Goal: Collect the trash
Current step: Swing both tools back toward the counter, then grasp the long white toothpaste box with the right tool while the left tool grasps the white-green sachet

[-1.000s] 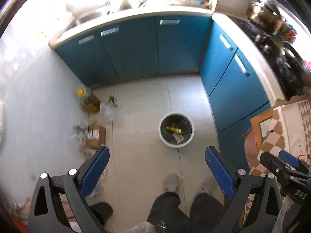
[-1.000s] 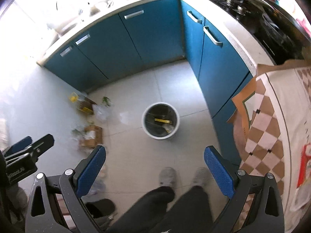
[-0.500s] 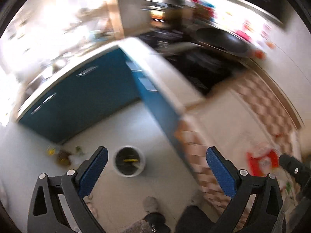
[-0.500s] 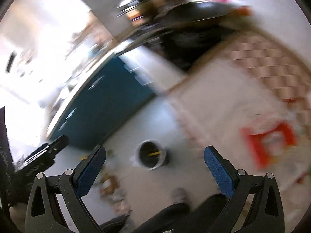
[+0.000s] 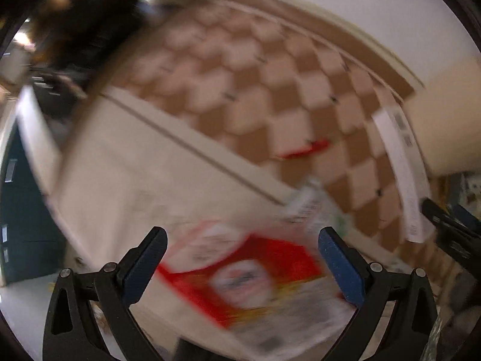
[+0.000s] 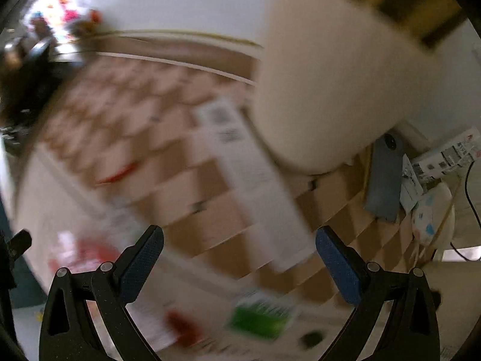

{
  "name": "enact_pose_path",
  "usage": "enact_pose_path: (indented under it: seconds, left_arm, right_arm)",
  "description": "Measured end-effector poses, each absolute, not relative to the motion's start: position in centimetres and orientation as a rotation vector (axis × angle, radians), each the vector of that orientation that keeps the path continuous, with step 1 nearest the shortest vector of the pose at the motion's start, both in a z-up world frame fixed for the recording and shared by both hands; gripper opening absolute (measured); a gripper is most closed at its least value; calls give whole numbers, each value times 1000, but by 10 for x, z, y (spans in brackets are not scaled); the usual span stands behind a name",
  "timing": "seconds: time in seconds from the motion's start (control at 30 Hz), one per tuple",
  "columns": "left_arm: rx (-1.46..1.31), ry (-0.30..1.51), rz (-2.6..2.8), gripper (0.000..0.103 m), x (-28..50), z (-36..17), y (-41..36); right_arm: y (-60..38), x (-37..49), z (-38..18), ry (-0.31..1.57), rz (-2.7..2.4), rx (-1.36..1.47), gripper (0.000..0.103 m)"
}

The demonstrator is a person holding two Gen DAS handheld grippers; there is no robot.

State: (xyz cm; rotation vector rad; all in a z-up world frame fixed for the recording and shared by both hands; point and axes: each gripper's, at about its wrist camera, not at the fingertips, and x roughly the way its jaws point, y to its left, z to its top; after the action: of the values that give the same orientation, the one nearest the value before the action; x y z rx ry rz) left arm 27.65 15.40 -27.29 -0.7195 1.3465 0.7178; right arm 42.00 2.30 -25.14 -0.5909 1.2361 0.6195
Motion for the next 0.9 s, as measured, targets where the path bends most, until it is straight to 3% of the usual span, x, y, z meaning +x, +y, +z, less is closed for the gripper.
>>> enact_pose_path:
  seconds: [0.17,0.2,0.23,0.27,0.3,0.37,0.43,0.63,0.9]
  left_arm:
    - [-840,1456,593,78,314,-322,148]
    - [-849,1467,589,75,318,-330,147]
    - [-858,1476,587,63,322,-336,147]
    - [-857,1490,593,54,325,-342,146]
    - [-835,1475,607,53,327,-339,145]
    - [-780,1477,612,18,333,-335,143]
    - [-773,1472,591,0,336,-334,143]
    - [-643,1441,652,0,340,-316,145]
    - [-595,1289,718,0,324,-253,161]
  right_arm:
    - [33,445,-293,1304,641,-587,102]
    - [38,446,-300,1308,656,-588,99]
    - [44,445,-305,1313,669,-590,96]
    - [47,443,-311,1323,684,-589,89]
    - [52,442,-314,1333,697,-584,78]
    - [61,436,-317,1306,696,-597,62]
    - [69,428,-311,1302,721,-581,55]
    - [88,407,-305,1297,722,-567,53]
    - [130,380,-270,1274,753,-464,49]
